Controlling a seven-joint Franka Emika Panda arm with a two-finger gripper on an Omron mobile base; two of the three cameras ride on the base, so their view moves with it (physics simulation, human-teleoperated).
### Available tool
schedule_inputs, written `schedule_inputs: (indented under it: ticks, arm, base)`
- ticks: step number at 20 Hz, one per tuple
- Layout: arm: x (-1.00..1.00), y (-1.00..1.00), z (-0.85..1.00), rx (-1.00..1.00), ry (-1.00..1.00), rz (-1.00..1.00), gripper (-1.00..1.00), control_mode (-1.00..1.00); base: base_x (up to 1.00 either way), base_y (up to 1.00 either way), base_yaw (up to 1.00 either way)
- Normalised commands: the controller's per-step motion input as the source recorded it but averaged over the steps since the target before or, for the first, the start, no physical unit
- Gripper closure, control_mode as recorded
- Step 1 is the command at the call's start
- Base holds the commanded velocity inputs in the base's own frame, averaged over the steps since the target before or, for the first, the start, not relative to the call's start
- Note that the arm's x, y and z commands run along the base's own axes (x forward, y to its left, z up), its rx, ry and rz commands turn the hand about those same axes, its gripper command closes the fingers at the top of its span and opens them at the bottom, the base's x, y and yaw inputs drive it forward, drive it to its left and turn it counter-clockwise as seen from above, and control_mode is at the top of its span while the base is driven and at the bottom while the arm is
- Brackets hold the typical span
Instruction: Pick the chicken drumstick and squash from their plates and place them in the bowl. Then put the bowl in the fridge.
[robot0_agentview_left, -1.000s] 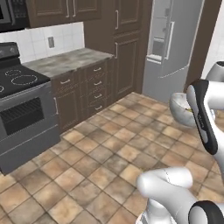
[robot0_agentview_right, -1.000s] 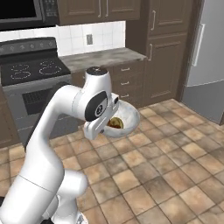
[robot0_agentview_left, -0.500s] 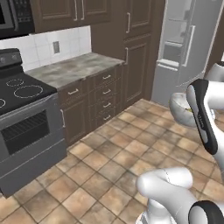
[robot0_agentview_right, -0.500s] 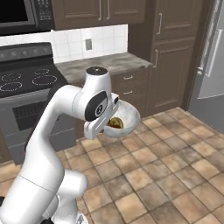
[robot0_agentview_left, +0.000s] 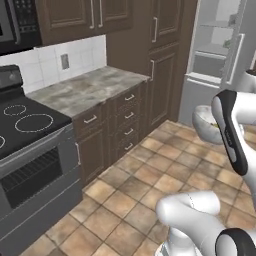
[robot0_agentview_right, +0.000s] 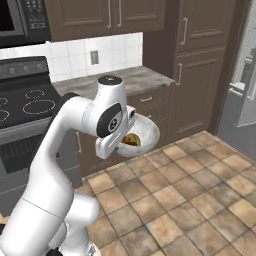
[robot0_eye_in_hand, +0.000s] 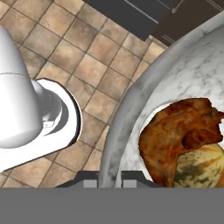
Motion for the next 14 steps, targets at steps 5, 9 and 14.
schedule_inputs:
  ticks: [5, 9, 14]
  arm:
    - [0.0, 0.0, 0.0, 0.0, 0.0, 0.0, 1.0, 1.0]
    - [0.0, 0.0, 0.0, 0.0, 0.0, 0.0, 1.0, 1.0]
    - [0.0, 0.0, 0.0, 0.0, 0.0, 0.0, 1.0, 1.0]
  base:
    - [0.81, 0.21, -0.27]
    - [0.75, 0.23, -0.34]
    - [0.73, 0.23, -0.35]
